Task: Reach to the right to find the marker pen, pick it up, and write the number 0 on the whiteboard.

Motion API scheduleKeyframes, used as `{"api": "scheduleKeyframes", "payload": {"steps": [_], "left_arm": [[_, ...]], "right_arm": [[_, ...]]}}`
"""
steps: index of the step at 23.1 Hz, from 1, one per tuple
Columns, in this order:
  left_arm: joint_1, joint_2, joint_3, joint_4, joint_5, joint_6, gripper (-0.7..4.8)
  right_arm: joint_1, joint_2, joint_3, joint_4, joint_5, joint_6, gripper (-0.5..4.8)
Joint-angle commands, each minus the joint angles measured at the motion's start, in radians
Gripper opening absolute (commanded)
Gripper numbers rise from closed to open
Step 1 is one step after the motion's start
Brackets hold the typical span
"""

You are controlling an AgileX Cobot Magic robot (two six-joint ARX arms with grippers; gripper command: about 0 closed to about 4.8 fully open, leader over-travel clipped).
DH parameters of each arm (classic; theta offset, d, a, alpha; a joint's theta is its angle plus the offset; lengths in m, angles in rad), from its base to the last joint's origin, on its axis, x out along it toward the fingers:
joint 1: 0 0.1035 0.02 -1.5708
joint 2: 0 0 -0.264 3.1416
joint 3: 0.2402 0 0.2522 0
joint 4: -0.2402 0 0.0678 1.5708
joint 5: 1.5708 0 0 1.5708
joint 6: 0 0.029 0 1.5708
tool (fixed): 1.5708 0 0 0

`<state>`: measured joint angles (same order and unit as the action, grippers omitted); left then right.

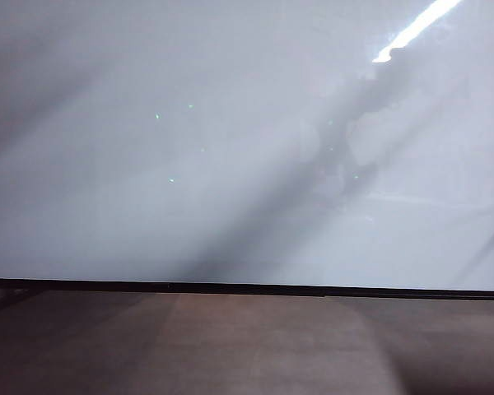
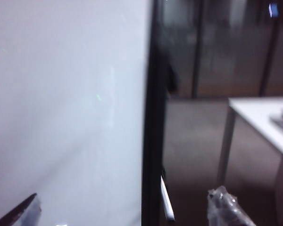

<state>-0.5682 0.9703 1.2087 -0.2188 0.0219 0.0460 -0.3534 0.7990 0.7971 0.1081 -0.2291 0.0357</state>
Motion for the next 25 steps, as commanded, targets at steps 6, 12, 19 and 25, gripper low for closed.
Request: {"api": "scheduleKeyframes", "payload": {"steps": [6,12,19,25], "left_arm": [[-0.209,0.406,0.201,-0.016,0.012,0.137,-0.05],[-0.166,0.576,0.200,0.037,0.143,0.150,-0.05],[-0.145,0.686,0.199,0.132,0.183,0.216,-0.05],[-0.145,0.689,0.200,0.180,0.182,0.235,-0.05]], "right_arm": [[-0.023,0.423,-0.027,0.413,-0.093,0.072,4.79],[-0.028,0.665,-0.026,0.630,-0.095,-0.026,4.79],[-0.083,1.025,0.016,0.977,-0.121,-0.088,4.79],[-0.087,1.242,0.220,1.015,-0.207,-0.088,4.79]]}}
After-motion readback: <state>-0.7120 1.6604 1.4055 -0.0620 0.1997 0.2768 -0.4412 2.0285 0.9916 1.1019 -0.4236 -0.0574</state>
